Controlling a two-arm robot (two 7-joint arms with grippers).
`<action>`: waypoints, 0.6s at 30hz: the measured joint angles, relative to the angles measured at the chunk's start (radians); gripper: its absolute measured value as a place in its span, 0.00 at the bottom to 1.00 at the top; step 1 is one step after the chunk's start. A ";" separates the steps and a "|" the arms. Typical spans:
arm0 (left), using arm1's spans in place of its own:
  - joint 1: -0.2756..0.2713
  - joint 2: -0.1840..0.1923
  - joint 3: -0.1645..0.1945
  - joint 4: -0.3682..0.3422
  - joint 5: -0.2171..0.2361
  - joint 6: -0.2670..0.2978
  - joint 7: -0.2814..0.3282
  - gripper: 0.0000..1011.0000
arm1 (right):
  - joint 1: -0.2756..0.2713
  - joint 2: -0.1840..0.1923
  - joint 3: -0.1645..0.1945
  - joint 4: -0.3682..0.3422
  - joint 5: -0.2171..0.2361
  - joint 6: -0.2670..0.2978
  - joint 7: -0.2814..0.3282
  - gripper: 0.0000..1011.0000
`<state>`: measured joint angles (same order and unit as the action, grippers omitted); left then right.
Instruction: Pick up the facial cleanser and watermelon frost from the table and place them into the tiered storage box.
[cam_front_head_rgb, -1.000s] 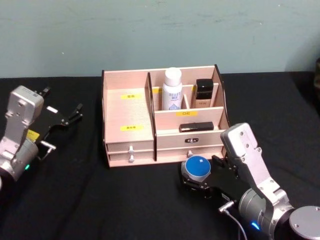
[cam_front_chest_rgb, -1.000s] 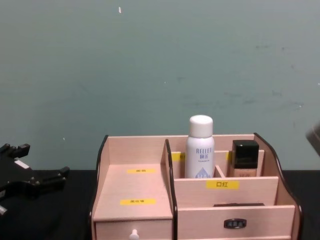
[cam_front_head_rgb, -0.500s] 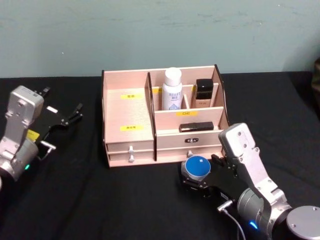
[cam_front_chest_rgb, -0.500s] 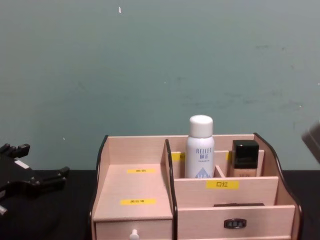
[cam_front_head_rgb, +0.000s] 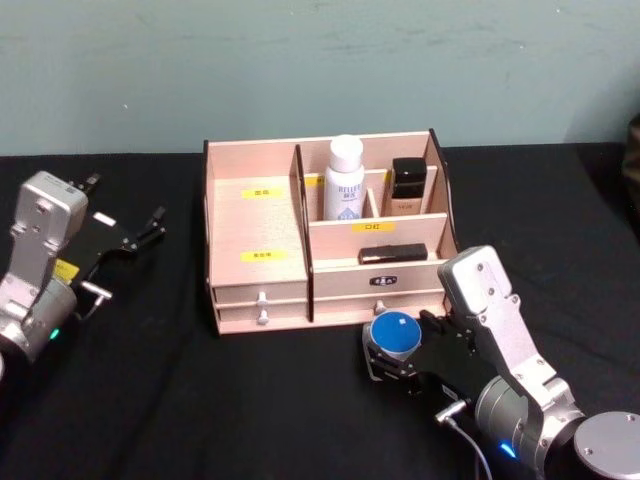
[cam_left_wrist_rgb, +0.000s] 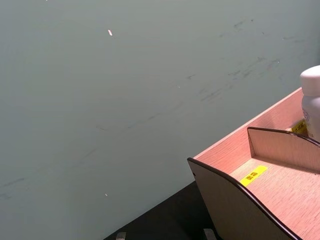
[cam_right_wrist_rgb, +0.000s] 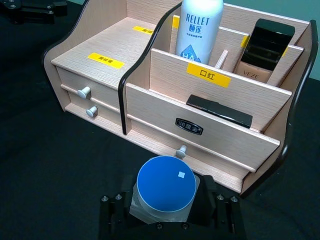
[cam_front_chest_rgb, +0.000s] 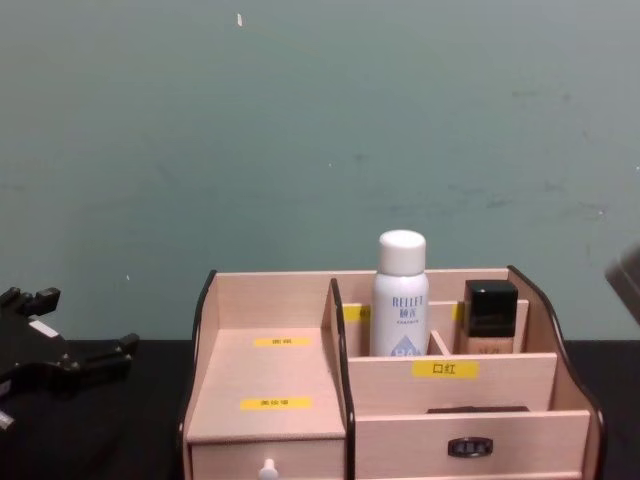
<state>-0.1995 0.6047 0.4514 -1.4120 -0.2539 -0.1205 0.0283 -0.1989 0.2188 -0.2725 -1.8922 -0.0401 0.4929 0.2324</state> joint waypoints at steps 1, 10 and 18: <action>0.000 0.000 0.000 0.000 0.000 0.000 0.000 0.99 | 0.000 0.000 0.000 0.000 0.000 0.000 0.000 0.88; 0.000 0.000 0.000 0.000 0.000 0.000 0.000 0.99 | -0.001 0.001 0.000 -0.001 0.002 0.001 -0.001 0.70; 0.000 0.000 0.000 0.000 0.000 0.000 0.000 0.99 | -0.001 0.001 0.000 -0.002 0.003 0.001 -0.001 0.70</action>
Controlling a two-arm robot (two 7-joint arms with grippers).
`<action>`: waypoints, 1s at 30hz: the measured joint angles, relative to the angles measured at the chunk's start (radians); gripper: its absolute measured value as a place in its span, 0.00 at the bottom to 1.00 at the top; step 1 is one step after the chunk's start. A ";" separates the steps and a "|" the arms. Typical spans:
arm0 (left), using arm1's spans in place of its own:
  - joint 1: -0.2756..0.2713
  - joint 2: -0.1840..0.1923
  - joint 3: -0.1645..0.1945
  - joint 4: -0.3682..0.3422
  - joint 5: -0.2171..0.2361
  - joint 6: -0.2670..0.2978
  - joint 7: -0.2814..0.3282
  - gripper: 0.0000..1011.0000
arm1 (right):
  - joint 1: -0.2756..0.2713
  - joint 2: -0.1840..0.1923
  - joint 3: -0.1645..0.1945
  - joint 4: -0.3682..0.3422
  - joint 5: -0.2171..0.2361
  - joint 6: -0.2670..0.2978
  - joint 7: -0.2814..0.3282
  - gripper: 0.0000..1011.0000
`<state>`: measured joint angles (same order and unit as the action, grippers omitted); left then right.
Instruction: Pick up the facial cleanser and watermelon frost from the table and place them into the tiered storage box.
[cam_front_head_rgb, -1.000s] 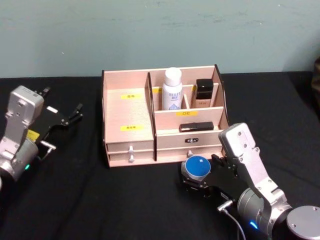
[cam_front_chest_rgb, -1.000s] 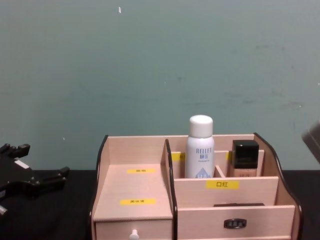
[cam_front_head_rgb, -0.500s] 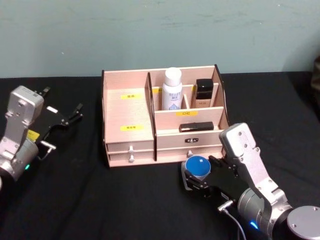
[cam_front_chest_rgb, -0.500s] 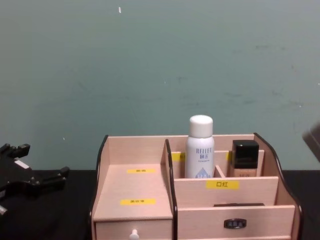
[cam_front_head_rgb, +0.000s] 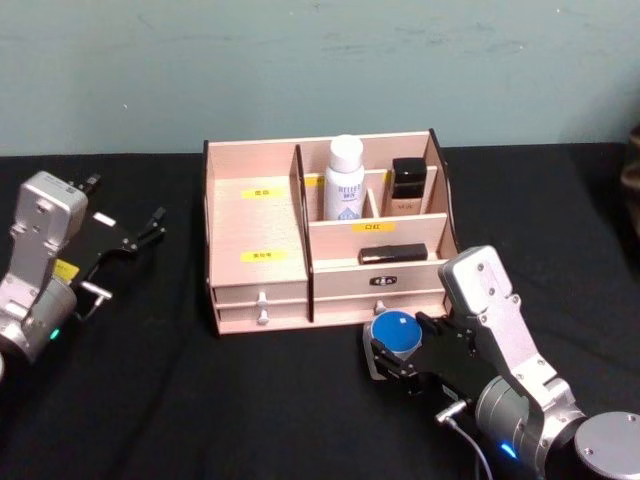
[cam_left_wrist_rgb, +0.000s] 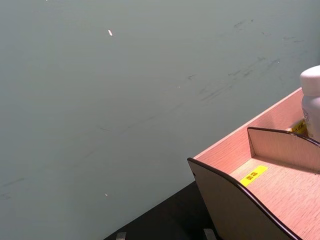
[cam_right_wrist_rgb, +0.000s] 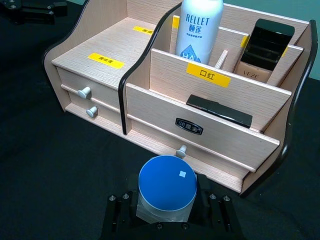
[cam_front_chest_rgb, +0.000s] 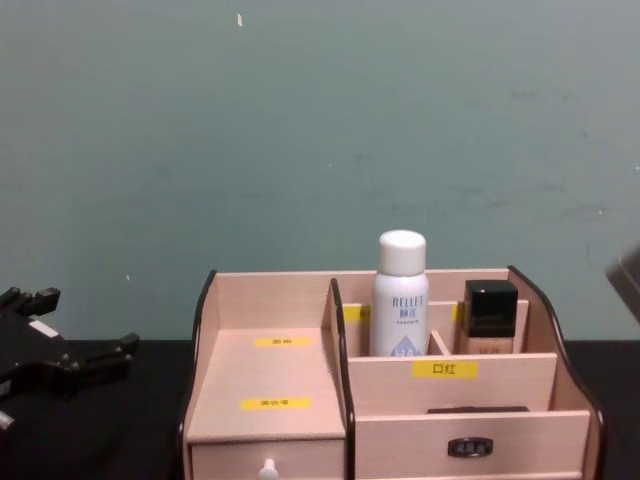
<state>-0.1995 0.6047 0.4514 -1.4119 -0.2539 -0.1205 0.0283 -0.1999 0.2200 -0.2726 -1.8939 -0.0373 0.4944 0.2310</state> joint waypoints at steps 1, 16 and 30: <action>0.000 0.000 0.000 0.000 0.000 0.000 0.000 0.99 | 0.000 0.000 0.000 0.000 0.000 0.000 0.000 0.70; 0.000 0.000 0.000 0.000 0.000 0.000 0.000 0.99 | -0.013 0.038 -0.009 -0.070 0.007 -0.055 0.070 0.70; 0.000 0.000 0.000 0.000 0.000 0.000 0.000 0.99 | 0.084 0.060 -0.098 -0.131 0.026 -0.056 0.131 0.70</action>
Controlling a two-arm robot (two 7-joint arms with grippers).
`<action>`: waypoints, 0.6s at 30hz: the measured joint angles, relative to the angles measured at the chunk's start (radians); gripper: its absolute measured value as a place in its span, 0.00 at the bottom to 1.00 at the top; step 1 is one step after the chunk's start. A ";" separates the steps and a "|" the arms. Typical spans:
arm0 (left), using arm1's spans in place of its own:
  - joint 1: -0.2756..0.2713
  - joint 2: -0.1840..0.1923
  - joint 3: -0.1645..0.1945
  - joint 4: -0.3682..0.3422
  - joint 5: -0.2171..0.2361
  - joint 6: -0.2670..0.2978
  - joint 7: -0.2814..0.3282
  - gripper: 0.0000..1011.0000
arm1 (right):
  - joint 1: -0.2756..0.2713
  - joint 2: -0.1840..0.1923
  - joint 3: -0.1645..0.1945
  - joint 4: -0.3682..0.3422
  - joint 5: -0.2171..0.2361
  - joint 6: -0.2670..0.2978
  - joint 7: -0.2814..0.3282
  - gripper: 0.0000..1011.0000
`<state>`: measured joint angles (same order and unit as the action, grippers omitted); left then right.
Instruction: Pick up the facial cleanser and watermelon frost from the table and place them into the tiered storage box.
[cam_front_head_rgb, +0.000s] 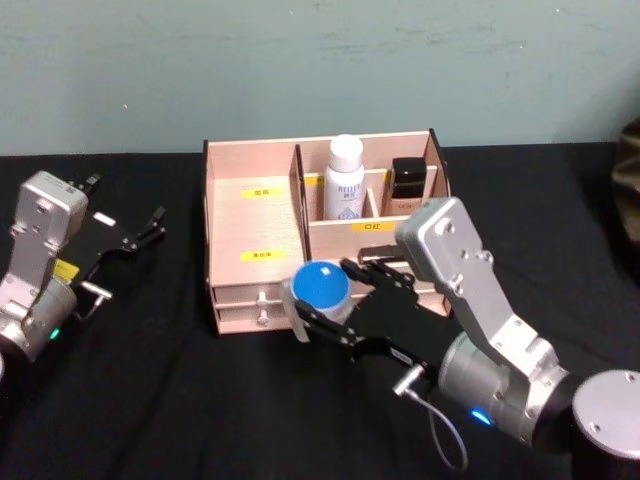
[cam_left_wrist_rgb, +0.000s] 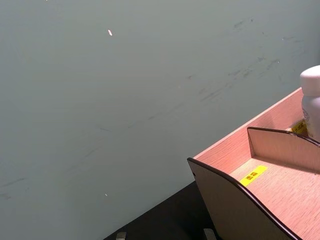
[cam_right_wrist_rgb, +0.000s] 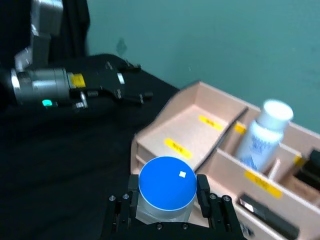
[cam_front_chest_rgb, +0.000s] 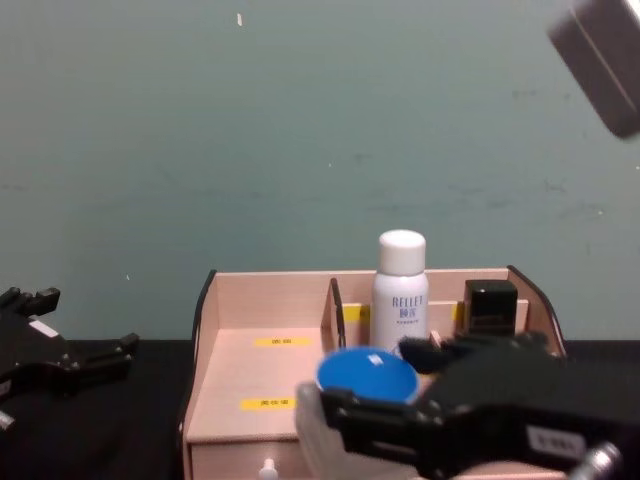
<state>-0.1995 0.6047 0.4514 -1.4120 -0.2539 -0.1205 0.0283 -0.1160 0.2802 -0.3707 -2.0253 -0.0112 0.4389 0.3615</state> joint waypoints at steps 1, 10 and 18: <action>0.000 0.000 0.000 0.000 0.000 0.000 0.000 0.99 | 0.009 -0.002 -0.005 0.003 0.000 0.001 0.000 0.70; 0.000 0.000 0.000 0.000 0.000 0.000 0.000 0.99 | 0.124 -0.060 -0.054 0.085 -0.001 0.020 -0.014 0.70; 0.000 0.000 0.000 0.000 0.000 0.000 0.000 0.99 | 0.207 -0.115 -0.071 0.174 -0.008 0.023 -0.037 0.70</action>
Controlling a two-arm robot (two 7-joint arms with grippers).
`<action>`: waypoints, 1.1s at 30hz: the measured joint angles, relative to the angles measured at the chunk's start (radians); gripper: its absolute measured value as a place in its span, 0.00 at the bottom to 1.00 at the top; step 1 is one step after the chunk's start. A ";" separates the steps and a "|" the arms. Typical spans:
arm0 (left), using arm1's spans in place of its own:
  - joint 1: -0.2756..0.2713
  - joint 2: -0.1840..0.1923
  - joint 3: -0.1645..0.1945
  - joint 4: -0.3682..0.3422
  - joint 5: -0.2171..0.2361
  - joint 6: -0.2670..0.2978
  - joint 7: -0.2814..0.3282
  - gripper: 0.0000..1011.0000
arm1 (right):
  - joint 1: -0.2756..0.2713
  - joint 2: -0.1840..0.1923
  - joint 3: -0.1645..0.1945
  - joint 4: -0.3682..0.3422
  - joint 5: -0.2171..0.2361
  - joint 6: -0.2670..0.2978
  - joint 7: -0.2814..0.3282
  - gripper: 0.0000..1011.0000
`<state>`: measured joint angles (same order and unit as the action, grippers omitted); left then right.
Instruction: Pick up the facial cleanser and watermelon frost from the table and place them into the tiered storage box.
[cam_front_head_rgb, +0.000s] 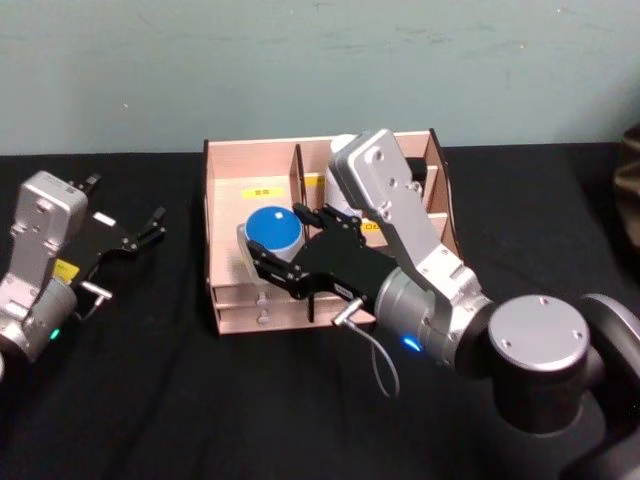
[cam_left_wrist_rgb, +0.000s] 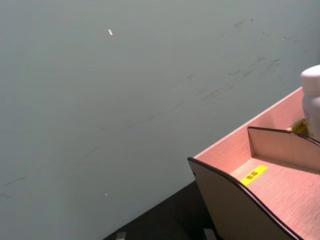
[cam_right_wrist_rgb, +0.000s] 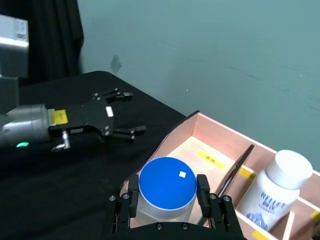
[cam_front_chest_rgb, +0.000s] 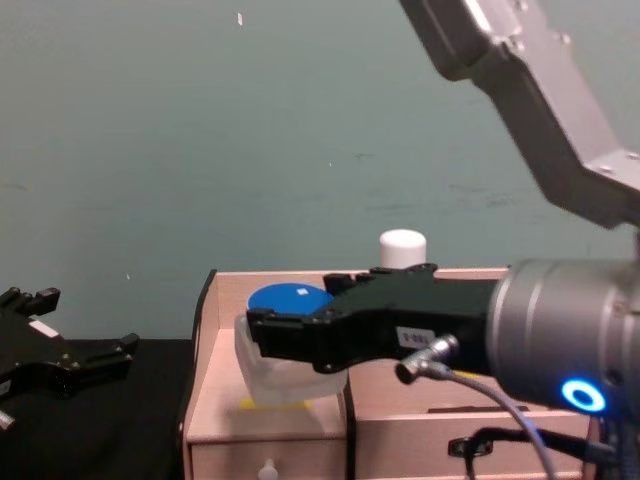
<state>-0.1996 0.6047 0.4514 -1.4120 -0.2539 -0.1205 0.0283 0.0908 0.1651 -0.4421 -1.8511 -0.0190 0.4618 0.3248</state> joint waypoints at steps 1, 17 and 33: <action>0.000 0.000 0.000 0.000 0.000 0.000 0.000 0.99 | 0.014 -0.010 -0.002 0.019 -0.002 -0.001 -0.005 0.70; 0.000 0.000 0.000 0.000 0.000 0.000 0.000 0.99 | 0.115 -0.080 -0.003 0.189 -0.016 -0.019 -0.039 0.70; 0.000 0.000 0.000 0.000 0.000 0.000 0.000 0.99 | 0.146 -0.110 -0.006 0.258 -0.042 -0.030 -0.055 0.70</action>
<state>-0.1995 0.6047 0.4514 -1.4120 -0.2539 -0.1205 0.0283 0.2370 0.0554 -0.4482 -1.5933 -0.0615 0.4318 0.2695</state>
